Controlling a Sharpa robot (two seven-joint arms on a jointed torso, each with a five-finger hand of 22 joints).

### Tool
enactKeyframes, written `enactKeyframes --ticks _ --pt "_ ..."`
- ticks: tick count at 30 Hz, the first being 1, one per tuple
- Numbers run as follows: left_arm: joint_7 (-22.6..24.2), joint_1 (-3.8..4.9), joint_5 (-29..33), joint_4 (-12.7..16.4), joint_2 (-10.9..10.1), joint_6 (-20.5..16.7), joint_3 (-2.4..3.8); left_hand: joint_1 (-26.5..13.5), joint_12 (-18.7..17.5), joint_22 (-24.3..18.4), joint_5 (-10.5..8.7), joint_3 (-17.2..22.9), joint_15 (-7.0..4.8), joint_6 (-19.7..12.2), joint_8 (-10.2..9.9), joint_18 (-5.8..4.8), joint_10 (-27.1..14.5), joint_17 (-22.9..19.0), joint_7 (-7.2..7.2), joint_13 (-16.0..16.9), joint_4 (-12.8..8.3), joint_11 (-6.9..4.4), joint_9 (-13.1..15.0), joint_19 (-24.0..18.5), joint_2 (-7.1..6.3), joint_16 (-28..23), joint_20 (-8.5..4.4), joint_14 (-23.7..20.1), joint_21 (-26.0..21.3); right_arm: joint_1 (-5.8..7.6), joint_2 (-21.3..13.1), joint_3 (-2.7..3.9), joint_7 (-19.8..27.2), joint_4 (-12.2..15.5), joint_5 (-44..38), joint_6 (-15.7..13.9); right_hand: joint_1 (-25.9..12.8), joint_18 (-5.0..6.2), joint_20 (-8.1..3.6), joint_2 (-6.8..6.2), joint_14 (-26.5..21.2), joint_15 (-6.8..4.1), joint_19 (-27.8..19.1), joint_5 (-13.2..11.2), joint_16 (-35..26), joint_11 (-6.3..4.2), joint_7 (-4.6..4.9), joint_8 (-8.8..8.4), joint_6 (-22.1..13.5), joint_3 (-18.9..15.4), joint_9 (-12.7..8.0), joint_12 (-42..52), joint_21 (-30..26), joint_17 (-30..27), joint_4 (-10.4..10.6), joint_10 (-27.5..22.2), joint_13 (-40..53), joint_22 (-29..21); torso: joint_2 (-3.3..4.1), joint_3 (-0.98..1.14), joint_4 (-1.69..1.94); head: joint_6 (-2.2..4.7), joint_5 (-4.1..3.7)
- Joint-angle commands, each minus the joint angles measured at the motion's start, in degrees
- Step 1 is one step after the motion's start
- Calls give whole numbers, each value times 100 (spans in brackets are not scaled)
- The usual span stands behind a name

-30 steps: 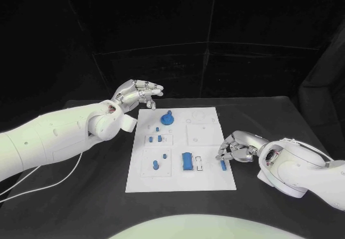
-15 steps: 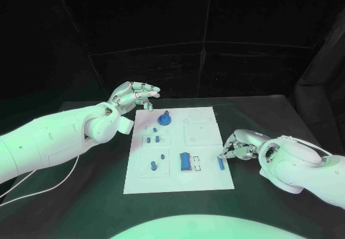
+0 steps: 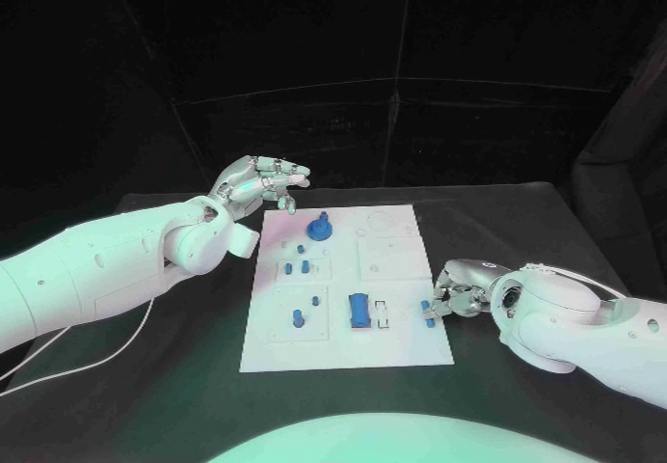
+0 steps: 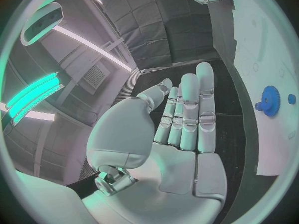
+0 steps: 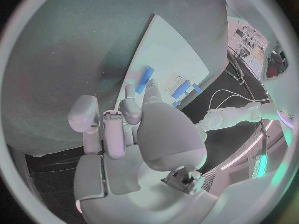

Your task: Assemble the parts on the task board

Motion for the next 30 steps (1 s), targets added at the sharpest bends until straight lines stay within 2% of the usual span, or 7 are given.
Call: enactKeyframes --ticks 1,7,14,21,25,30 --pt "43 8 21 6 -4 72 4 2 -26 -6 -6 -32 -13 -4 -16 32 -19 -5 54 4 -16 4 3 53 22 -1 -1 -34 -22 -22 49 -9 -119 -20 -90 272 90 -68 7 -1 433 5 -18 74 -19 8 8 -23 54 -13 -13 -8 -22 648 -36 27 14 -1 -1 1 3 6 -16" --pt "51 7 21 3 -6 64 4 2 -26 -6 -6 -32 -13 -4 -16 32 -19 -5 54 4 -16 4 3 53 22 -1 -1 -34 -22 -41 147 -9 -104 -47 -136 255 178 -67 3 14 434 2 -18 201 -18 4 5 -28 81 5 -18 -9 -24 651 -81 29 23 -1 0 2 -10 -14 -8" --pt "58 5 21 3 -7 58 4 2 -26 -6 -6 -32 -13 -4 -16 32 -19 -5 54 4 -16 4 3 53 22 -1 -1 -34 -22 -132 299 -9 -179 -79 -374 276 365 -68 -3 37 436 -6 -16 306 -18 -4 1 -38 111 56 -27 -3 -25 655 -199 33 41 4 -3 -3 1 -19 -13" --pt "57 5 21 9 -15 56 4 2 -26 -6 -6 -32 -13 -4 -16 32 -19 -5 54 4 -16 4 3 53 22 -1 -1 -34 -22 -227 466 -9 -445 -148 -806 598 690 -56 -3 84 422 -3 -57 191 -52 4 19 -103 84 186 -63 -108 -71 599 -438 -28 -21 -63 -5 -3 5 -33 -5" --pt "55 5 21 11 -21 54 4 2 -26 -6 -6 -32 -13 -4 -16 32 -19 -5 54 4 -16 4 3 53 22 -1 -1 -34 -22 -255 528 -9 -548 -166 -1018 769 1058 -52 -12 179 420 -12 -71 -68 -59 -4 19 -144 86 403 -92 -161 -92 594 -693 -68 -47 -87 -2 -4 0 -37 7" --pt "53 5 21 16 -24 56 4 2 -26 -6 -6 -32 -13 -4 -16 32 -19 -5 54 4 -16 4 3 53 22 -1 -1 -34 -22 -268 574 -10 -595 -163 -1127 816 1192 -54 -12 214 420 -8 -69 -74 -59 -1 25 -175 110 526 -119 -186 -95 598 -823 -85 -56 -82 -5 -3 5 -38 5"
